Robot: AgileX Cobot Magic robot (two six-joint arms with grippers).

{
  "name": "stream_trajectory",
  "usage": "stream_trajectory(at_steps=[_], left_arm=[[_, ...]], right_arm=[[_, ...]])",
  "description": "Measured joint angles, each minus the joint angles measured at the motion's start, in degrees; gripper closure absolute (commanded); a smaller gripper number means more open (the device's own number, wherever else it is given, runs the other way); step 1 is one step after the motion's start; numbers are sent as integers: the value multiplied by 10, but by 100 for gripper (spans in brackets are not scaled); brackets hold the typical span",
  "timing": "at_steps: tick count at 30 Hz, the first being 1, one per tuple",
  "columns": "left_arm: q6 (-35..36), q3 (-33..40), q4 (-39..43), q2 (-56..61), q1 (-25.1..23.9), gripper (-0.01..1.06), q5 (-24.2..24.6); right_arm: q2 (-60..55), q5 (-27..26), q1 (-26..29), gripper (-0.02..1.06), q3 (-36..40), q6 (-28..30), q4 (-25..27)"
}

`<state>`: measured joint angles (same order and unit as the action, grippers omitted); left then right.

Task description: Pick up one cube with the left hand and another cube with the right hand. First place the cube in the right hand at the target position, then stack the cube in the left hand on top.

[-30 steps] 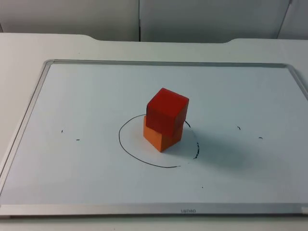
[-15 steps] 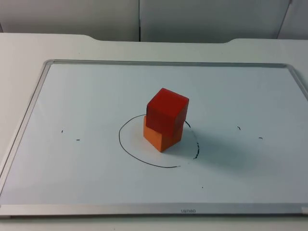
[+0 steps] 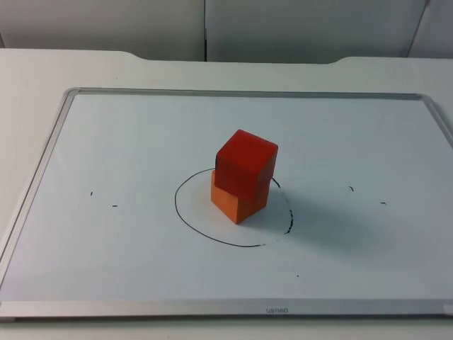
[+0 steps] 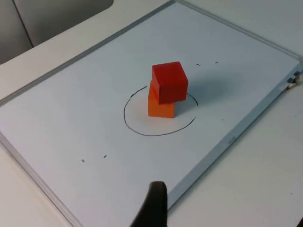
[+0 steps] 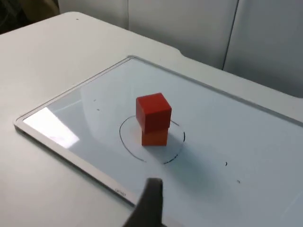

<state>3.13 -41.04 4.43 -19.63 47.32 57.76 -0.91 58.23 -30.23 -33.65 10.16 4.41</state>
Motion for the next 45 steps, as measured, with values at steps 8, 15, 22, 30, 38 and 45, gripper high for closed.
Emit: stream_trajectory(at_steps=[8,15,22,30,38,45], left_arm=[[8,68,6,53,0,26,12],[14,102,5,60,0,26,22],[14,114,5,60,0,26,42],[-15,116,-10,60,0,0,44],[-17,116,-11,60,0,0,44],[-31,116,-9,60,0,0,44]], right_arm=[[6,34,0,23,36,-4,2],[6,37,0,23,40,-6,1],[6,39,0,23,40,-6,1],[6,40,0,0,40,-6,0],[6,40,0,0,40,-6,0],[6,40,0,0,40,-6,0]])
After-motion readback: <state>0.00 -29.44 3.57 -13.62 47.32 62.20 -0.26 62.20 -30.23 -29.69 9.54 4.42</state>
